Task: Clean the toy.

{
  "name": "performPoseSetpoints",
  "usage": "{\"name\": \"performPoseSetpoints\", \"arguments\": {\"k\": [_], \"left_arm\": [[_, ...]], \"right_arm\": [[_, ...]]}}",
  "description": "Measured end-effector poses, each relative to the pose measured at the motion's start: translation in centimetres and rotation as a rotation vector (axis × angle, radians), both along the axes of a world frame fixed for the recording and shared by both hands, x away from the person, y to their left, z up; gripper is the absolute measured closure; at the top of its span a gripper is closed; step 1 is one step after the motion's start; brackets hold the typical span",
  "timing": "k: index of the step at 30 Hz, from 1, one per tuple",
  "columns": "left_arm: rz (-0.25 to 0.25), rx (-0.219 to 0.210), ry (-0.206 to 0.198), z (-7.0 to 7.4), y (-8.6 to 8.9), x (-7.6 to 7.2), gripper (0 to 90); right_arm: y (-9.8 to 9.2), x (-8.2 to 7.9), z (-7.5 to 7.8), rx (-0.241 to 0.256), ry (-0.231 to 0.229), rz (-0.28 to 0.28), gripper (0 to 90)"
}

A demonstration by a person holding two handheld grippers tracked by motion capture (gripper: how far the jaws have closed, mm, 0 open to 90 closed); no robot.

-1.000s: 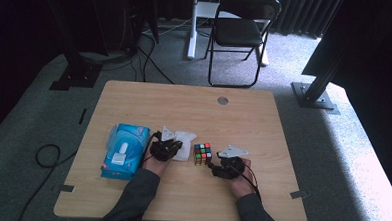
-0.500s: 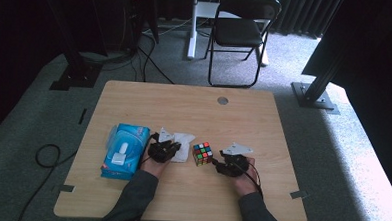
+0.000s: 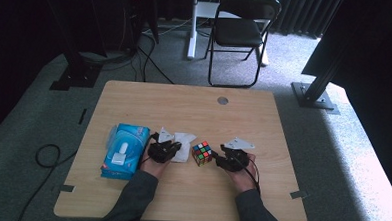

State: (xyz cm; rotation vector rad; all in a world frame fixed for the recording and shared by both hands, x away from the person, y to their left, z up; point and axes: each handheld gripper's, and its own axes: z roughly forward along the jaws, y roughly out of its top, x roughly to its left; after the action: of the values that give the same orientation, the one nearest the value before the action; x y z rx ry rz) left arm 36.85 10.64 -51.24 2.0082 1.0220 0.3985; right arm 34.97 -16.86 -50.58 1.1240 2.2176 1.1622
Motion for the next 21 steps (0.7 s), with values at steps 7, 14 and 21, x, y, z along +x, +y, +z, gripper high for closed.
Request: {"name": "performPoseSetpoints", "arguments": {"k": [7, 14, 21], "left_arm": [[-0.005, -0.006, 0.000, -0.1, -0.2, -0.2, 86.9], [-0.007, -0.009, -0.001, -0.1, -0.2, -0.3, 86.9], [-0.012, -0.012, -0.003, -0.1, -0.4, -0.4, 86.9]], "right_arm": [[1.2, 0.2, 0.6, 0.018, -0.012, 0.013, 51.2], [1.7, 1.2, 0.2, 0.042, 0.020, -0.003, 54.0], [1.9, 1.4, 0.0, 0.073, 0.041, -0.006, 58.8]]}}
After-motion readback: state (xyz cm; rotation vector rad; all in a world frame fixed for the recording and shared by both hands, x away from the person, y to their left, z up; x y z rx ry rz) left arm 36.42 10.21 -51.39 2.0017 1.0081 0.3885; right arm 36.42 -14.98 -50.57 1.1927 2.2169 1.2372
